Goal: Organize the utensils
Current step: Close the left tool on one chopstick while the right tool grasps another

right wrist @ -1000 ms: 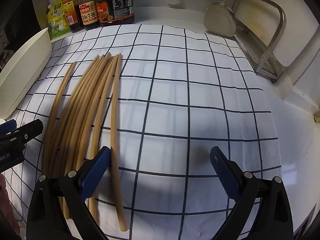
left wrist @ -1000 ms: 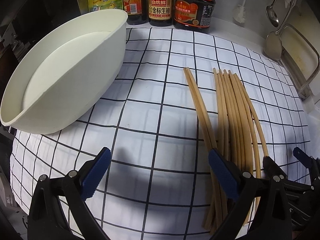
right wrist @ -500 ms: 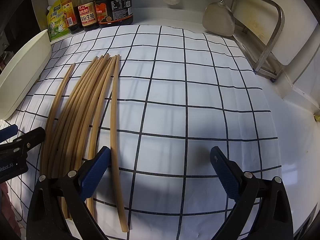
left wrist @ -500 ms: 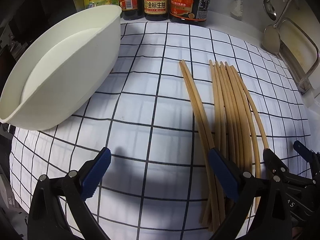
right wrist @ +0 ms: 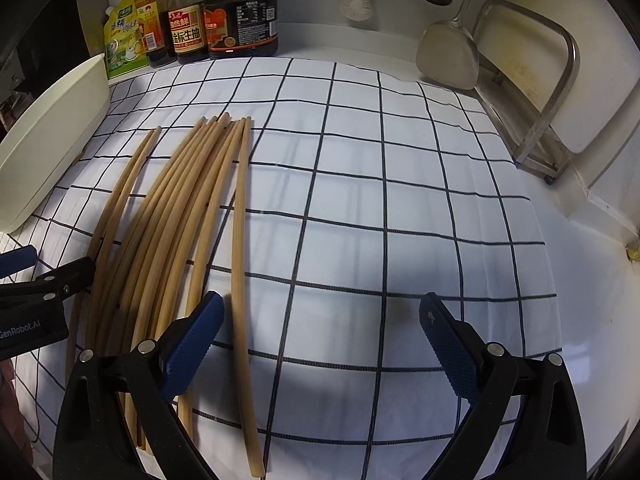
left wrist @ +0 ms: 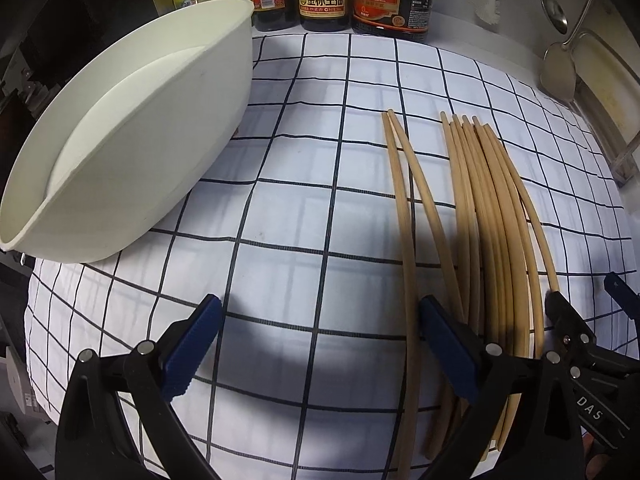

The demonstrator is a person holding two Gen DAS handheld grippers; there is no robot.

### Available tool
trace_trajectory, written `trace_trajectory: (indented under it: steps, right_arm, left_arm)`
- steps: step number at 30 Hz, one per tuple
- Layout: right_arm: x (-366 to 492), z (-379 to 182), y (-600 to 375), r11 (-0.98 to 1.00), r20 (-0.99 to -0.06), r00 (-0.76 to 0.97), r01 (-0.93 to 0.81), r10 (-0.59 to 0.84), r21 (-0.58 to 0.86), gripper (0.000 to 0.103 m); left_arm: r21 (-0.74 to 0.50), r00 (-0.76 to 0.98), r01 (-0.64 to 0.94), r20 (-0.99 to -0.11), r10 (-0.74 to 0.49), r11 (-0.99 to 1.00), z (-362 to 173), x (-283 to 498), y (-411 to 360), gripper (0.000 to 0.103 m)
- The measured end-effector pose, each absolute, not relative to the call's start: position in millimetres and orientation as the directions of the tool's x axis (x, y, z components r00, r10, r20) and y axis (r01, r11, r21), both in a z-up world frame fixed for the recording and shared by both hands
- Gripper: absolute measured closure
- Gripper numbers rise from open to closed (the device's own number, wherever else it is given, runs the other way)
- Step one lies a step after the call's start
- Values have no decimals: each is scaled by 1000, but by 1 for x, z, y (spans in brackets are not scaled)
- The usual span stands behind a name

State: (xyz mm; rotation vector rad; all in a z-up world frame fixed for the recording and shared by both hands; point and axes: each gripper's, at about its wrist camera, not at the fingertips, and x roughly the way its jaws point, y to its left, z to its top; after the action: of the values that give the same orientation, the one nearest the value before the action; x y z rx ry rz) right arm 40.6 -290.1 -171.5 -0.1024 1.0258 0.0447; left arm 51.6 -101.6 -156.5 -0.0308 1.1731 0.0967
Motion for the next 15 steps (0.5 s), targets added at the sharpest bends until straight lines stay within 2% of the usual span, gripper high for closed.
trace_trajectory:
  steps: [3, 6, 8, 10, 11, 12, 13, 14, 15]
  right_arm:
    - [42, -171, -287, 993, -848, 530, -102, 5, -57, 14]
    - [43, -170, -283, 992, -843, 536, -124, 39, -33, 29]
    - [42, -169, -278, 989, -842, 537, -147, 58, -26, 45]
    - [40, -168, -274, 985, -843, 529, -171, 94, 2, 58]
    - [40, -168, -273, 985, -844, 527, -175, 96, 3, 61]
    - [40, -167, -272, 983, -845, 525, -182, 102, 5, 63]
    - [40, -167, -271, 982, -845, 522, -188, 111, 12, 71]
    - [40, -166, -270, 983, -845, 523, -185, 109, 12, 90]
    - [40, -166, -271, 985, -846, 525, -173, 98, 7, 96]
  left_arm:
    - [12, 396, -72, -917, 40, 997, -154, 57, -103, 23]
    - [10, 409, -51, -912, 30, 999, -150, 57, -108, 42]
    - [8, 418, -44, -908, 25, 999, -148, 55, -110, 55]
    - [3, 424, -33, -906, 17, 999, -147, 54, -111, 73]
    - [1, 424, -30, -906, 14, 1000, -146, 54, -111, 78]
    - [-5, 423, -28, -906, 7, 1000, -146, 54, -110, 88]
    - [-9, 422, -26, -907, 3, 1000, -146, 54, -109, 95]
    - [-15, 420, -22, -907, -4, 1000, -146, 54, -109, 96]
    - [-19, 418, -16, -908, -11, 1000, -146, 55, -108, 96]
